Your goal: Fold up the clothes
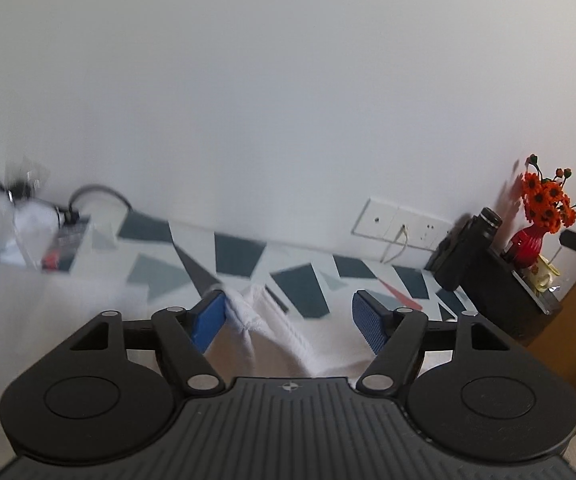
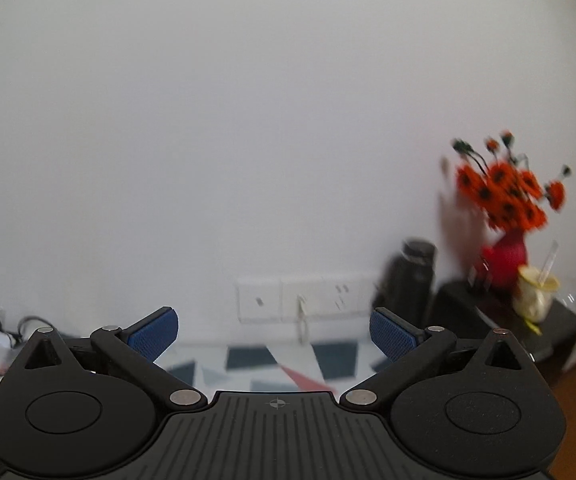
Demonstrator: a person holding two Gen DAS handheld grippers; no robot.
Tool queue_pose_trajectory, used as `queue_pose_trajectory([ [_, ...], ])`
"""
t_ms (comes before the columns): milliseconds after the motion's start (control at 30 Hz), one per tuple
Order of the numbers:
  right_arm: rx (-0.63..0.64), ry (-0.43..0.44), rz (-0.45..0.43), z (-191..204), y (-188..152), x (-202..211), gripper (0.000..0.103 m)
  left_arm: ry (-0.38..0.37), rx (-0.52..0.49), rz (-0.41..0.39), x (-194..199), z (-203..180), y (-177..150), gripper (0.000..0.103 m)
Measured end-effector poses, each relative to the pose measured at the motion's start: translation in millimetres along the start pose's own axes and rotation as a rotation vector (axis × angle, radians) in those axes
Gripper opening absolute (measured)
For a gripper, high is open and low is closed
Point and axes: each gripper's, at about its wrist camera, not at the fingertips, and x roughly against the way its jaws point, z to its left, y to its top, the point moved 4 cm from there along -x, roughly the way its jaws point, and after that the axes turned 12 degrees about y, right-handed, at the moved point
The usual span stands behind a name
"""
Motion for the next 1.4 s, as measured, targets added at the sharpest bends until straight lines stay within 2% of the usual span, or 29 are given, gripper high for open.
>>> queue_pose_trajectory([
  [33, -0.002, -0.008, -0.008, -0.9, 4.0, -6.0, 0.102, 0.01, -0.03, -0.035, 5.7, -0.7, 8.8, 0.085],
  [167, -0.082, 0.011, -0.02, -15.1, 9.6, -35.1, 0.102, 0.048, -0.091, -0.123, 25.3, -0.8, 41.8, 0.09],
  [333, -0.177, 0.059, 0.052, -46.3, -23.8, -88.6, 0.102, 0.084, -0.183, -0.137, -4.3, -23.0, 43.7, 0.092],
  [400, -0.167, 0.056, 0.117, -59.3, -50.4, -115.5, 0.102, 0.098, -0.22, -0.1, -33.1, -37.2, 29.7, 0.092],
  [500, -0.139, 0.061, 0.207, -82.7, -93.8, -145.9, 0.102, 0.101, -0.256, 0.004, -80.1, -56.2, -8.1, 0.091],
  [567, -0.11, 0.07, 0.278, -97.1, -125.2, -160.5, 0.102, 0.099, -0.285, 0.085, -107.0, -67.9, -35.8, 0.085],
  [633, -0.074, 0.082, 0.352, -108.7, -156.0, -171.4, 0.097, 0.105, -0.327, 0.168, -131.6, -75.5, -62.3, 0.068],
  [700, -0.055, 0.093, 0.437, -119.0, -180.9, -177.8, 0.093, 0.125, -0.34, 0.246, -151.5, -75.0, -83.6, 0.06],
  [733, -0.058, 0.105, 0.47, -121.5, -190.0, -178.9, 0.093, 0.131, -0.329, 0.281, -160.5, -74.1, -90.9, 0.056],
  [800, -0.057, 0.135, 0.524, -122.0, -204.4, -179.6, 0.093, 0.132, -0.306, 0.326, -171.2, -71.6, -100.6, 0.056],
  [900, -0.002, 0.174, 0.586, -114.4, -217.6, -183.4, 0.092, 0.142, -0.318, 0.366, -179.3, -72.9, -108.6, 0.056],
  [933, 0.021, 0.176, 0.605, -112.0, -221.0, -186.6, 0.089, 0.146, -0.326, 0.377, -182.2, -73.8, -111.2, 0.056],
  [1100, 0.1, 0.167, 0.701, -104.0, -237.0, -203.9, 0.089, 0.142, -0.379, 0.422, -198.9, -80.2, -120.9, 0.055],
  [1233, 0.154, 0.154, 0.726, -96.2, -245.3, -216.4, 0.091, 0.124, -0.419, 0.438, -216.4, -81.4, -126.4, 0.055],
  [1400, 0.131, 0.124, 0.737, -99.9, -233.4, -230.1, 0.089, 0.094, -0.417, 0.426, -238.8, -78.7, -125.6, 0.055],
])
